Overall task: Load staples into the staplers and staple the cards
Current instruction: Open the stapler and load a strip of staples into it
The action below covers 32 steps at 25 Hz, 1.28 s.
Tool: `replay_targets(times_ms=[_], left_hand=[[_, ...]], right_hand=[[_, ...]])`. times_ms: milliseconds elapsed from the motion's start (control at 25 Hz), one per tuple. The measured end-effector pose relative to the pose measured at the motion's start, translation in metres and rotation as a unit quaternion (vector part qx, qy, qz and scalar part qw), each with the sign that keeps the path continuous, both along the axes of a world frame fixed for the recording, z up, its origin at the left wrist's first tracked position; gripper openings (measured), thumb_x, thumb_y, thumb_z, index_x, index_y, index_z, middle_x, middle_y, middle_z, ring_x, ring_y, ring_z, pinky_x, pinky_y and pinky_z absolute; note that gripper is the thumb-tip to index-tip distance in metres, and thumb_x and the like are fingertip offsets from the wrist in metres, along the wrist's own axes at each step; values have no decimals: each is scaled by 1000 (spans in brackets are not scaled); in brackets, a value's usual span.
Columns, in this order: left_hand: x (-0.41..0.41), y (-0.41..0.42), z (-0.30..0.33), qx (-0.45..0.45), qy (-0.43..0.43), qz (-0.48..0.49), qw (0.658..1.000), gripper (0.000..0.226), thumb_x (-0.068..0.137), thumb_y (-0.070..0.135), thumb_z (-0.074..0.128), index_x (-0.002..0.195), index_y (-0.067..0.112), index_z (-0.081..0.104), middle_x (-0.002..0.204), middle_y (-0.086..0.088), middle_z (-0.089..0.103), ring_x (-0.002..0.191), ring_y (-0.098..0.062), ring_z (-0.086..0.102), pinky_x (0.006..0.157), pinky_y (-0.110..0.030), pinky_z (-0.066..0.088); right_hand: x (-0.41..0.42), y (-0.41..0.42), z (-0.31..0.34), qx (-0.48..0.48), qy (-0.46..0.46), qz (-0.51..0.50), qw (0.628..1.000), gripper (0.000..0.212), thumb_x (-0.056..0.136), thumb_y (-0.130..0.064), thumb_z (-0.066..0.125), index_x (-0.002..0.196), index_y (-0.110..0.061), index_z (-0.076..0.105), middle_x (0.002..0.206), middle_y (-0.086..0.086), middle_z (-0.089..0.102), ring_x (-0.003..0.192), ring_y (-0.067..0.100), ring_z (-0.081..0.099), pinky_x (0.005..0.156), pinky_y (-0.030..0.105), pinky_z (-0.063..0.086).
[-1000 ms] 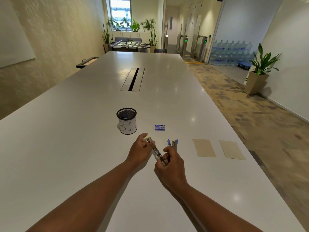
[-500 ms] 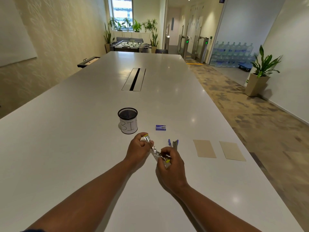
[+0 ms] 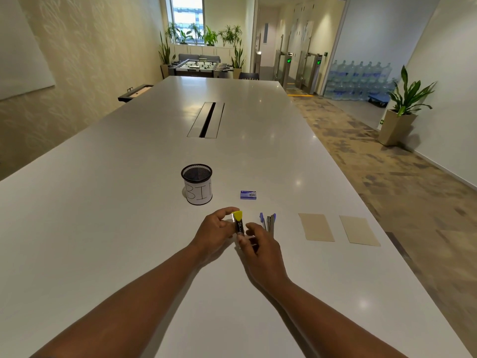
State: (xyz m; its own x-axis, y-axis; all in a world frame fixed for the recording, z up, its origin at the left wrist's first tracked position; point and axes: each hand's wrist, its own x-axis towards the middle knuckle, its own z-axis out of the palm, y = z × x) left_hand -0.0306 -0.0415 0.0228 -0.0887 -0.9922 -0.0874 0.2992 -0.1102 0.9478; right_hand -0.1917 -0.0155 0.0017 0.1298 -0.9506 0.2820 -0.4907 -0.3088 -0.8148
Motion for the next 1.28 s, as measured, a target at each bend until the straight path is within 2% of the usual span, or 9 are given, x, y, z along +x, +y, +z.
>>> replay_targets(times_ms=[200,280,400,560,720,1000,1120,1160,1280], left_hand=[[2,-6,-1,9,1,1,1000,39,93,-5,57,125,17,67,94,-24,69,85,-33,71,80,-39,61],[2,-6,2,12,-10,-1,1000,35,92,4,58,123,18,68,97,-21,71,86,-28,70,80,-37,59],[5,-4,4,-3,-76,26,997,30,99,36,54,116,22,73,99,-10,75,92,-20,66,92,-36,51],[3,-4,2,0,-104,50,993,64,105,59,25,112,16,73,100,-21,74,91,-23,68,85,-36,51],[-1,-6,0,-13,-112,67,991,50,106,51,38,97,10,65,78,-6,60,73,-20,58,65,-32,46],[-7,-1,-4,-9,-132,76,988,32,101,37,51,77,18,58,67,2,49,64,-17,44,65,-33,39],[-8,-3,-7,-14,-194,91,977,41,104,39,52,100,0,62,85,-25,59,77,-45,54,82,-53,49],[-9,-3,-8,-23,-218,91,972,43,103,42,51,96,2,64,85,-28,59,78,-46,54,83,-54,50],[-8,-1,-5,-48,-295,89,950,50,103,48,48,73,10,61,66,-10,62,63,-23,58,70,-44,50]], right_hand=[[4,-6,1,46,43,13,998,74,84,-76,45,147,-37,40,92,-24,67,91,0,66,81,26,54],[4,-9,-1,53,58,24,997,70,86,-74,43,147,-41,36,87,-26,67,87,-2,66,78,26,54],[5,-9,-2,34,74,28,996,59,89,-70,42,143,-45,35,91,-28,66,86,0,64,74,25,53],[7,-7,-1,-9,102,31,994,42,92,-63,43,128,-43,48,94,-21,65,84,4,61,70,27,51],[7,-4,3,-25,128,26,991,26,89,-58,46,105,-38,51,82,-15,62,75,5,58,59,21,41],[11,-5,6,-7,208,45,977,26,82,-53,36,76,-28,42,57,-6,49,52,11,47,49,29,30],[11,-5,3,-15,219,44,975,30,90,-53,37,73,-29,35,56,-6,44,51,12,43,49,31,26],[10,-5,2,-18,220,43,974,34,94,-55,37,71,-30,32,56,-6,44,51,12,43,49,29,25],[10,-4,1,-29,221,44,974,38,98,-61,34,73,-32,32,55,-8,43,50,10,45,47,25,24]])
